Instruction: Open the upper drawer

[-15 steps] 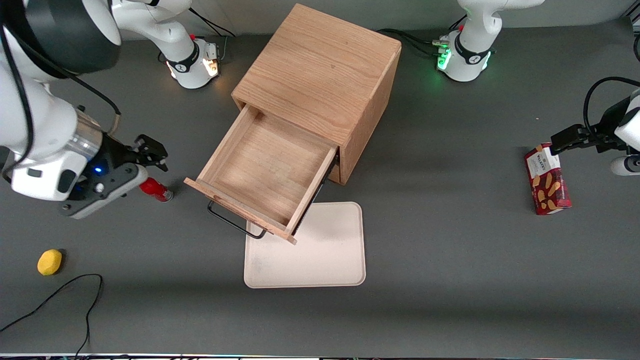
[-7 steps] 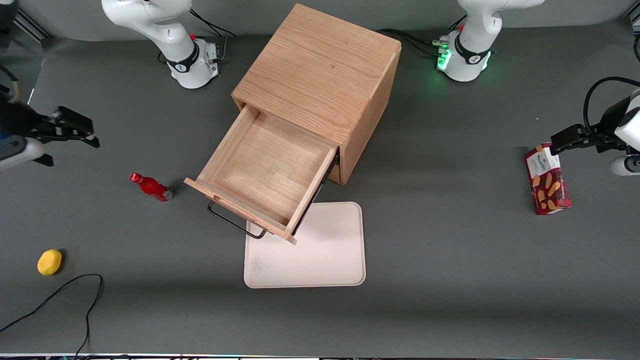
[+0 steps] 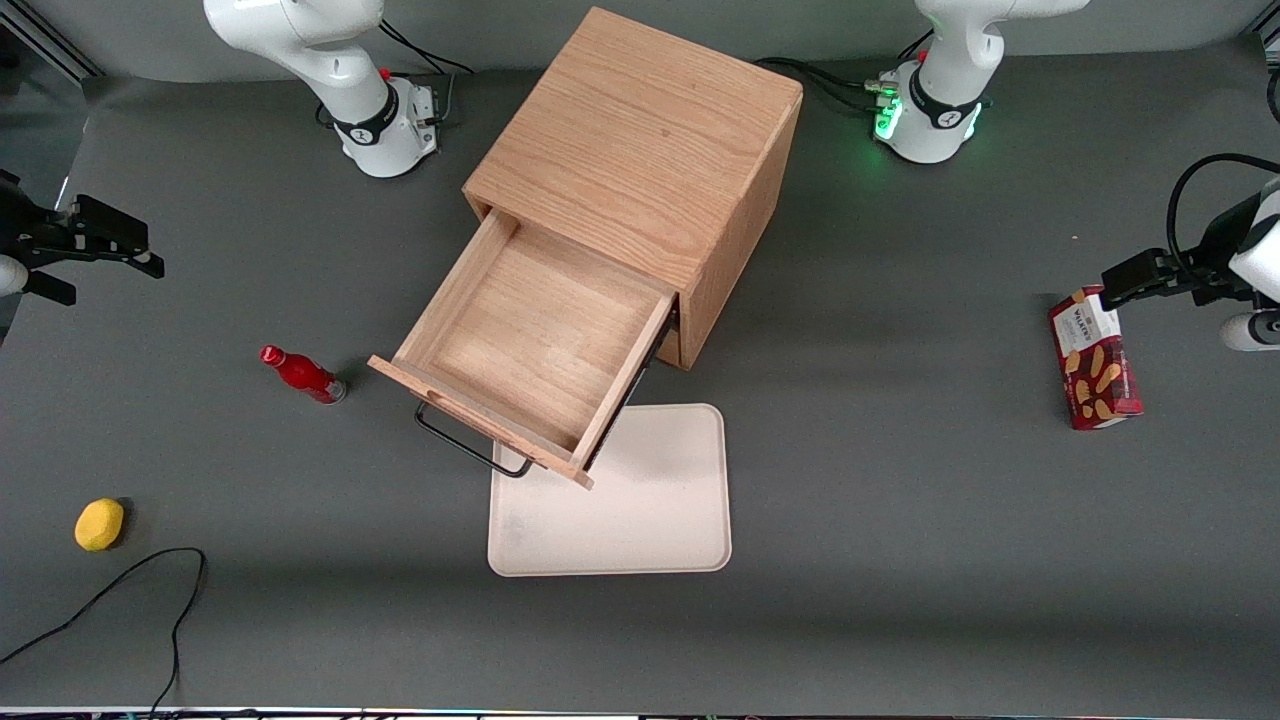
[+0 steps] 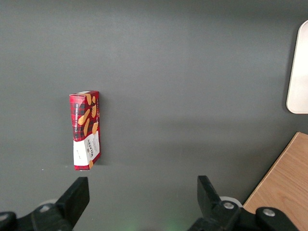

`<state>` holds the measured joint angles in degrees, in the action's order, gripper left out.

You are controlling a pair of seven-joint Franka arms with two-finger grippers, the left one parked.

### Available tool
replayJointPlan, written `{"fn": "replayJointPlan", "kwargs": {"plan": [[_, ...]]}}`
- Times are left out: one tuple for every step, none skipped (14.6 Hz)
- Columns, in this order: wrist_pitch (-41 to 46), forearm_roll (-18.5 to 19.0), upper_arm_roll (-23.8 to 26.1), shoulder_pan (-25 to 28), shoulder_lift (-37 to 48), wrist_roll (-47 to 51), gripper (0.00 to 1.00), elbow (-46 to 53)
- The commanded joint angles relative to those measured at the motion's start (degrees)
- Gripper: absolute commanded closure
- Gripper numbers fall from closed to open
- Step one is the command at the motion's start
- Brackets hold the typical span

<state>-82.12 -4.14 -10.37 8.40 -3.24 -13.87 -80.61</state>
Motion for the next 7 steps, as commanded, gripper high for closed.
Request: {"fn": "replayJointPlan", "kwargs": {"plan": [[-4.26,-0.34,-1.32,-0.14,3.49,1.56,0.00,-5.94],[-5.67,-0.34,-1.67,-0.14,4.28,1.56,0.00,-7.79],[-7.16,-0.34,-2.19,-0.14,5.07,1.56,0.00,-9.54],[-8.65,-0.26,-2.37,-0.14,5.52,1.56,0.00,-10.95],[-9.62,-0.26,-2.37,-0.14,5.69,1.56,0.00,-11.93],[-10.59,-0.17,-2.37,-0.23,5.70,1.47,0.00,-12.46],[-10.86,0.35,-2.03,-1.19,5.61,1.47,0.00,-12.38]]}}
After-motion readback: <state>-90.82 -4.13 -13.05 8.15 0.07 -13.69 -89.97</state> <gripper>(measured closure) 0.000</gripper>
